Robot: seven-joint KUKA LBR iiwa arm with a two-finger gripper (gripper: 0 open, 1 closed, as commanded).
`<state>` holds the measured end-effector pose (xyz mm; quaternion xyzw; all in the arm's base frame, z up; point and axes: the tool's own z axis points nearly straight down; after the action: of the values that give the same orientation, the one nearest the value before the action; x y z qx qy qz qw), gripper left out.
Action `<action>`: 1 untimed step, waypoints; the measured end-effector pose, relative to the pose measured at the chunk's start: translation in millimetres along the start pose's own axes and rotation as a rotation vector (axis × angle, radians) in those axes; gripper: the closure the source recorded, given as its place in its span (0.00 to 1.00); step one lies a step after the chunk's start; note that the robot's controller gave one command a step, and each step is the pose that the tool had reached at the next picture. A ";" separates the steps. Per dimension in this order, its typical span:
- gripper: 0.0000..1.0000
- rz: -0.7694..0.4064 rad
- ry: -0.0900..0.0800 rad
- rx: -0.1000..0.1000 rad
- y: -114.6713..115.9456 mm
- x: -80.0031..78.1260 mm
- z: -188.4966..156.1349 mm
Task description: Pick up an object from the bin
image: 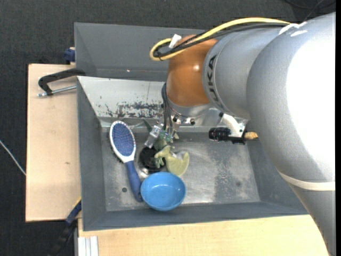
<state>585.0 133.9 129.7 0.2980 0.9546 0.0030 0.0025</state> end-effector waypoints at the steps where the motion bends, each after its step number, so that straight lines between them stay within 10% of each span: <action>1: 0.00 0.002 -0.001 0.003 -1.8 -1.2 0.5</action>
Offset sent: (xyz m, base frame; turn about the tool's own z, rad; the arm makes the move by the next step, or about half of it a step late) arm 0.0000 0.0000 0.0000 0.0000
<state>585.0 131.7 129.2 0.2987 0.9543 0.0013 0.0022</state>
